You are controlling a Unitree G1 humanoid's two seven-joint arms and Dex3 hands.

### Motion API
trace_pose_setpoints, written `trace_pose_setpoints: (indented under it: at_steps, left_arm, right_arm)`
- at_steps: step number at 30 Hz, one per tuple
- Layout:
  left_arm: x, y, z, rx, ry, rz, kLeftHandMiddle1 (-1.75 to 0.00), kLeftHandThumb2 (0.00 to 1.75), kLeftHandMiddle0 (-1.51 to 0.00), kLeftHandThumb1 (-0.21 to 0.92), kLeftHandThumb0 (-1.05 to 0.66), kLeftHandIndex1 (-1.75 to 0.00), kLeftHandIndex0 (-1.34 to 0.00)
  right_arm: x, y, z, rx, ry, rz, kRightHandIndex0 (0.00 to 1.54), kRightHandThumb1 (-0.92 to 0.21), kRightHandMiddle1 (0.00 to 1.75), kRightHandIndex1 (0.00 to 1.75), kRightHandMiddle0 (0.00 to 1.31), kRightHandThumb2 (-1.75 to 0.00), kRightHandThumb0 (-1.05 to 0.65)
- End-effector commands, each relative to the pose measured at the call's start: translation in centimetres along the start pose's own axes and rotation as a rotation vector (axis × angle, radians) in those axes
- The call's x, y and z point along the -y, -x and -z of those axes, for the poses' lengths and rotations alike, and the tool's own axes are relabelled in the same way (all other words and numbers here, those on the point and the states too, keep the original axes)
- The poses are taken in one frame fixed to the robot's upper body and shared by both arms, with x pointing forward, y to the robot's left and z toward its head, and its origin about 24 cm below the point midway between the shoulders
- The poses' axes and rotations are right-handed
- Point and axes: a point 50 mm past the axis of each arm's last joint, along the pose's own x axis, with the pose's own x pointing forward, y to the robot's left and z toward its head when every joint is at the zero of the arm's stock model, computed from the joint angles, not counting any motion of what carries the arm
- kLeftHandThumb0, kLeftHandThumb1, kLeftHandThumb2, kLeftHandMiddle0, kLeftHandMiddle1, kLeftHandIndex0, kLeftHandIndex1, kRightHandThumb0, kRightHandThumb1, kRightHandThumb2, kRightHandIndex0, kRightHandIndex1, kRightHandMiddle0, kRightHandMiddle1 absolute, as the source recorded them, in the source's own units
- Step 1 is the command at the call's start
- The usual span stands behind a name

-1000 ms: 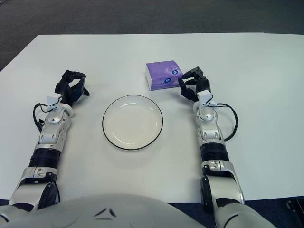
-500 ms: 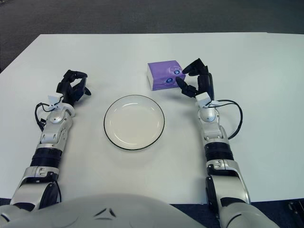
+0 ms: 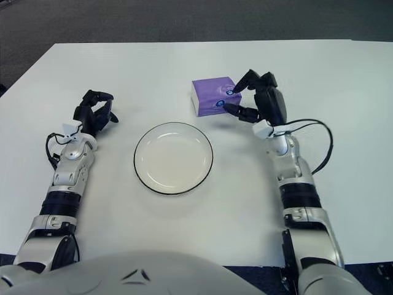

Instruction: Put the tissue paper into the plate.

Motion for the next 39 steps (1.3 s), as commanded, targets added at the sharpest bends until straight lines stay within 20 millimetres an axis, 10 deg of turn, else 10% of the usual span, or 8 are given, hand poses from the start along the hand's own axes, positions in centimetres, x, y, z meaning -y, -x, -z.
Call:
trace_pose_setpoints:
  at_steps: [1,11,18,23,39]
  left_arm:
    - [0.1,3.4,5.4,-0.223,0.001,-0.022,-1.75,0.32,-0.82,0.92,-0.36,-1.54,-0.41]
    - [0.0,3.4,5.4,-0.223,-0.003,-0.024,-1.75,0.33,-0.82,0.92,-0.36,-1.54,-0.41]
    - [0.0,3.4,5.4,-0.222,-0.004,-0.025,-1.75,0.33,-0.82,0.92,-0.36,-1.55,-0.41]
    - [0.1,3.4,5.5,-0.223,-0.006,-0.026,-1.75,0.33,-0.82,0.92,-0.36,-1.55,-0.41]
    - [0.3,3.5,5.5,-0.223,-0.005,-0.026,-1.75,0.33,-0.82,0.92,-0.36,-1.55,-0.41]
  right_arm:
    - [1.0,-1.8,-1.4,0.085,0.064,-0.034,0.60,-0.92,1.54,1.66,0.40,-0.33,-0.36]
    - [1.7,-4.5,-2.9,0.196,0.185,-0.131,0.63,-0.92,1.54,1.49,0.40,-0.33,-0.36]
    - [1.6,-5.8,-3.1,0.306,0.346,-0.224,0.62,-0.92,1.60,0.81,0.33,-0.39,-0.35]
    - [1.4,-7.1,-3.0,0.349,0.452,-0.312,0.59,-0.92,0.42,0.17,0.42,-0.39,-0.56]
    - [-0.8,-8.5,-1.9,0.193,0.340,-0.648,0.01,-0.92,0.00,0.00,0.07,-0.67,-1.01]
